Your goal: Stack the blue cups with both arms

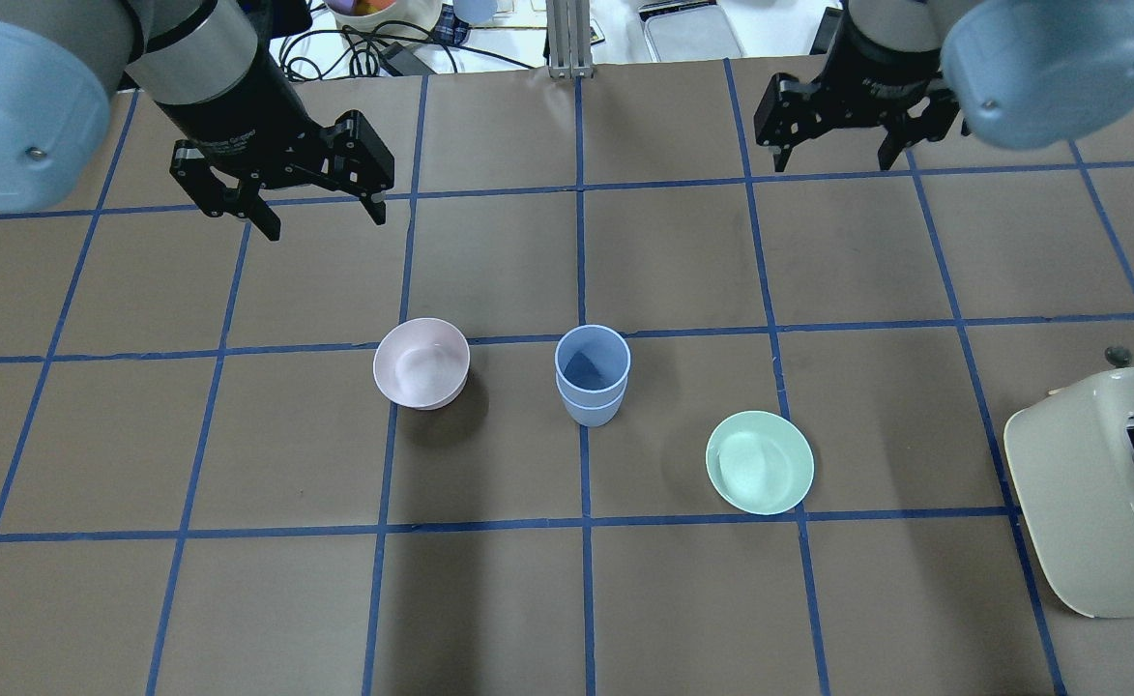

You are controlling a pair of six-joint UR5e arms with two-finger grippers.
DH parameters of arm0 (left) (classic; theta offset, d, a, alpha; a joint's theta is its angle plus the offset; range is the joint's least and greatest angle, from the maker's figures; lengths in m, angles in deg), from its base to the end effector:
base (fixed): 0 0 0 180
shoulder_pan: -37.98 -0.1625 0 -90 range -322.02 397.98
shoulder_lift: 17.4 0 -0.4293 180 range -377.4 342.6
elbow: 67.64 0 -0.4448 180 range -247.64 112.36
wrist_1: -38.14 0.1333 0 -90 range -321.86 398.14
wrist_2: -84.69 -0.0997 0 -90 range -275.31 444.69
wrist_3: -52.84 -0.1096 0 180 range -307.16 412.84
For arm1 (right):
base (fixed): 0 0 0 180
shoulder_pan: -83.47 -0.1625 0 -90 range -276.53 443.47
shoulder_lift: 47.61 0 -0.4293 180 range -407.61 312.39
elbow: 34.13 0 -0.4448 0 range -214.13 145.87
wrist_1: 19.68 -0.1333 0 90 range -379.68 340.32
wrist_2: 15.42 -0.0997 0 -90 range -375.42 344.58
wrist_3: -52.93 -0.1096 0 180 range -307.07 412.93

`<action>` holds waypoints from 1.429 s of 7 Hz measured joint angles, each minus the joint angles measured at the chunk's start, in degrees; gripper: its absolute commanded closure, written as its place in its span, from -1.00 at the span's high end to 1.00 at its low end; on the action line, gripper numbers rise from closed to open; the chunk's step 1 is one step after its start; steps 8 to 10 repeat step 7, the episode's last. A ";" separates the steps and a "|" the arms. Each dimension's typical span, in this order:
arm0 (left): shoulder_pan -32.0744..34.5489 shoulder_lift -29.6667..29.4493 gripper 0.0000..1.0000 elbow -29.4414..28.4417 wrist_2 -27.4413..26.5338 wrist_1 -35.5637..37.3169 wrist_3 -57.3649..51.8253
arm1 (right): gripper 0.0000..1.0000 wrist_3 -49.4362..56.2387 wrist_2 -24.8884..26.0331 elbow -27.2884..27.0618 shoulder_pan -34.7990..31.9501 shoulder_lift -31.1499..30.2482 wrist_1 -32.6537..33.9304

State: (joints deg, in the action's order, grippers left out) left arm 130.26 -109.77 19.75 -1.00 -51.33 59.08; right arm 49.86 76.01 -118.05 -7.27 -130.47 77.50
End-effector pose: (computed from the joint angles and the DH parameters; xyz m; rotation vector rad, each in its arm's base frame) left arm -0.1639 -0.5576 0.4854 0.1051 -3.0638 0.0120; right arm 0.1384 -0.6072 0.4819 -0.0654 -3.1150 0.1678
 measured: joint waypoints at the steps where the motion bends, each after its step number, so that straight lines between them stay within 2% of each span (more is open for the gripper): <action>1: 0.00 0.00 1.00 0.02 0.00 -0.02 0.00 | 1.00 1.58 -0.08 2.40 0.03 -0.46 -3.02; 4: 0.00 0.00 1.00 0.05 0.00 -0.11 0.00 | 1.00 6.71 0.41 0.99 0.48 -1.05 -1.94; 10: 0.00 0.00 1.00 0.02 -0.12 -0.19 -0.02 | 1.00 7.82 0.71 0.80 1.69 -1.37 -1.85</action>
